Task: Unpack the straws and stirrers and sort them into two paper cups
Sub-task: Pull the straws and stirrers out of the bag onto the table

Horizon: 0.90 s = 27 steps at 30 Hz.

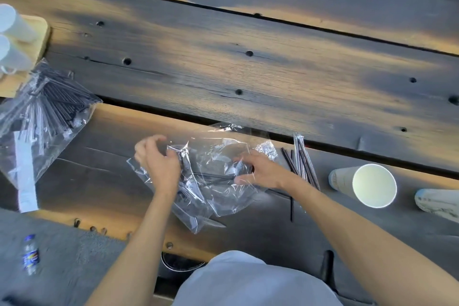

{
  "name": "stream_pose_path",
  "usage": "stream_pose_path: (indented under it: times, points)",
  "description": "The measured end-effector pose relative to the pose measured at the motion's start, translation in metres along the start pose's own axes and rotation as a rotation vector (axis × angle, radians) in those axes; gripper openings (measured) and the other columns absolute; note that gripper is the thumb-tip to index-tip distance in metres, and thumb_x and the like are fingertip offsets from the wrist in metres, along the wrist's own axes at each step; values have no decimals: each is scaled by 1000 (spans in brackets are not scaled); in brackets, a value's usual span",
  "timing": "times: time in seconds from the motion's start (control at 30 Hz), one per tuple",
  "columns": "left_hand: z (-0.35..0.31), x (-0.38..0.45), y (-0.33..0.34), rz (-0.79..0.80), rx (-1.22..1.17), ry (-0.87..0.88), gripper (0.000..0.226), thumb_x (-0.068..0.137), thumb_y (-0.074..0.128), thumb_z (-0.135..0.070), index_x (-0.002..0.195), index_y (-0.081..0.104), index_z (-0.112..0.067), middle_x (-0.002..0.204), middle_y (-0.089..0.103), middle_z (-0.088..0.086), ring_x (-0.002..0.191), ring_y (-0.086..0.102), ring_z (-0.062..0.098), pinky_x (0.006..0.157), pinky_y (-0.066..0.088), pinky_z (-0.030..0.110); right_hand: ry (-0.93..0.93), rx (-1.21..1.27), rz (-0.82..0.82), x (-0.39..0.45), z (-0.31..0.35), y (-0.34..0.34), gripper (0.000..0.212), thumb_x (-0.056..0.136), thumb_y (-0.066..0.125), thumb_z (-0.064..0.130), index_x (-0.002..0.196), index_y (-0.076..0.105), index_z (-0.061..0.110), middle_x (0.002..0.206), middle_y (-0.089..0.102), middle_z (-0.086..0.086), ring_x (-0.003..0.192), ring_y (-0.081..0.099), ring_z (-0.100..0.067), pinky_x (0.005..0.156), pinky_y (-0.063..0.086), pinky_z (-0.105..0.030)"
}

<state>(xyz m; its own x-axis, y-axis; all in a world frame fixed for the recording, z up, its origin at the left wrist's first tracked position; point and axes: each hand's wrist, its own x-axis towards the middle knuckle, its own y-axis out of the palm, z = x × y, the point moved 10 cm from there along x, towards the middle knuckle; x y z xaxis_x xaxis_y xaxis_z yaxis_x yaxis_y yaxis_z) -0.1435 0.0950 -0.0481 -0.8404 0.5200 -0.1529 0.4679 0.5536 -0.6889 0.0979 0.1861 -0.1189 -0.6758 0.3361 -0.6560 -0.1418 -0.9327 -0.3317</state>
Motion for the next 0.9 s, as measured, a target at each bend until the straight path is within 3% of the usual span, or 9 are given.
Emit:
stream_pose_path:
  times: [0.1, 0.17, 0.23, 0.3, 0.4, 0.47, 0.67, 0.77, 0.9]
  points:
    - [15, -47, 18, 194, 24, 39, 26, 80, 56, 13, 87, 57, -13, 104, 49, 5, 83, 53, 16, 77, 52, 32, 32, -152, -56, 3, 0, 8, 75, 81, 68, 57, 143, 44, 23, 144, 41, -8, 136, 33, -31, 114, 29, -52]
    - [21, -77, 34, 334, 110, 120, 24, 82, 61, 7, 85, 56, -16, 96, 48, -2, 86, 54, 17, 75, 52, 35, 5, -329, -107, 3, 5, 11, 72, 84, 65, 57, 141, 45, 19, 136, 46, -7, 128, 38, -30, 108, 33, -49]
    - [31, -93, 49, 414, 166, 129, 23, 84, 66, 0, 89, 53, -18, 96, 48, -5, 92, 53, 17, 78, 47, 26, -68, -532, -180, 2, 11, 16, 63, 87, 63, 54, 134, 48, 15, 125, 49, -4, 110, 42, -23, 97, 40, -43]
    - [36, -96, 58, 448, 198, 125, 22, 85, 70, -7, 93, 52, -18, 96, 49, -5, 93, 52, 17, 79, 46, 27, -133, -656, -253, 3, 21, 19, 52, 89, 66, 42, 132, 50, 16, 119, 50, -3, 99, 41, -20, 87, 43, -37]
    - [37, -90, 66, 453, 220, 149, 23, 84, 72, -16, 97, 53, -19, 98, 51, -4, 95, 49, 17, 84, 46, 34, -167, -796, -257, 9, 36, 29, 57, 83, 72, 12, 134, 48, 13, 132, 48, -16, 111, 46, -30, 90, 45, -42]
    - [33, -88, 69, 465, 232, 186, 29, 83, 74, -22, 102, 51, -22, 103, 50, -6, 100, 46, 15, 88, 42, 31, -160, -867, -233, 10, 42, 34, 61, 77, 72, -2, 132, 48, 8, 139, 42, -22, 117, 44, -35, 94, 44, -45]
    - [38, -79, 70, 431, 303, 235, 67, 82, 77, -35, 139, 44, -22, 142, 45, -3, 134, 37, 16, 115, 31, 41, -127, -945, -160, 9, 41, 39, 60, 84, 66, -1, 139, 42, 4, 132, 53, -21, 119, 51, -36, 97, 46, -44]
    - [41, -76, 74, 451, 370, 251, 81, 84, 71, -47, 152, 31, -25, 160, 28, -2, 149, 20, 19, 122, 18, 46, -99, -965, -143, 4, 35, 36, 60, 86, 65, -1, 140, 38, 3, 130, 55, -21, 117, 52, -36, 95, 47, -43]
    - [45, -82, 86, 541, 472, 260, 88, 87, 54, -65, 157, 10, -36, 167, -1, -5, 153, -7, 18, 122, -1, 46, -114, -1009, -121, 5, 36, 39, 56, 86, 65, 0, 137, 40, 0, 128, 55, -21, 115, 53, -36, 91, 47, -42]
